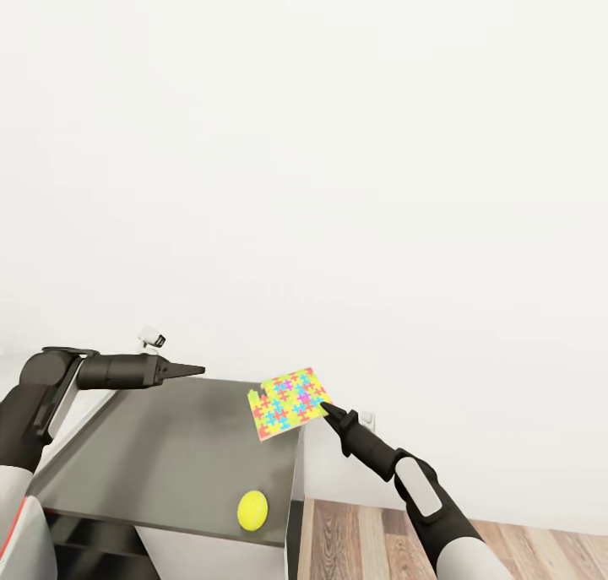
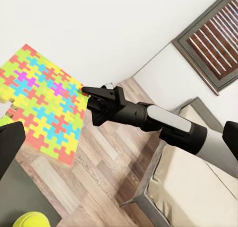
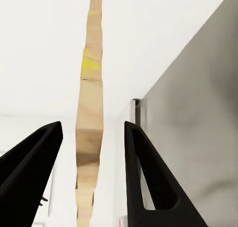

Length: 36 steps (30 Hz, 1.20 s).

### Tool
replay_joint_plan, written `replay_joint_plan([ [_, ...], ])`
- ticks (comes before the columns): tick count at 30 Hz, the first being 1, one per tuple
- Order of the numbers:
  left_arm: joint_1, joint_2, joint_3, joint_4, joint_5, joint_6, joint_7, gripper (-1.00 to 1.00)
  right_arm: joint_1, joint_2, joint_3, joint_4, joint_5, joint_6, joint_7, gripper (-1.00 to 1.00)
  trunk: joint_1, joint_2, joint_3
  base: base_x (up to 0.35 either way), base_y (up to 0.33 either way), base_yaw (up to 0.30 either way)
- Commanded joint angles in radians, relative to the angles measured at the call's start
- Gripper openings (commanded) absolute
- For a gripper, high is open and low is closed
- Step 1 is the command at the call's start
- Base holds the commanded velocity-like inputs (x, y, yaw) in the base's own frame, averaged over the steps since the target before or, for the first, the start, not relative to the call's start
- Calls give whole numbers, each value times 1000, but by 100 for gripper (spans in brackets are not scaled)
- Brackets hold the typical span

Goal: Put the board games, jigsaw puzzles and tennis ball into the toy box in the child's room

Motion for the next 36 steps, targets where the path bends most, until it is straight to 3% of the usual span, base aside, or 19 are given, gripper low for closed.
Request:
replay_joint_plan([
  [1, -1, 1, 0, 0, 0, 11, -4, 100, -1, -1, -5, 1, -2, 7, 2, -100, -4, 6, 2, 0, 0, 0],
  [7, -1, 0, -2, 0, 0, 11, -4, 100, 3, -14, -7, 6, -4, 1, 11, -100, -27, 48, 21, -84, 0, 0],
  [36, -1, 4, 1, 0, -2, 11, -4, 100, 18, -16, -25, 5, -2, -1, 12, -100, -138, 251, 112, -16, 0, 0],
])
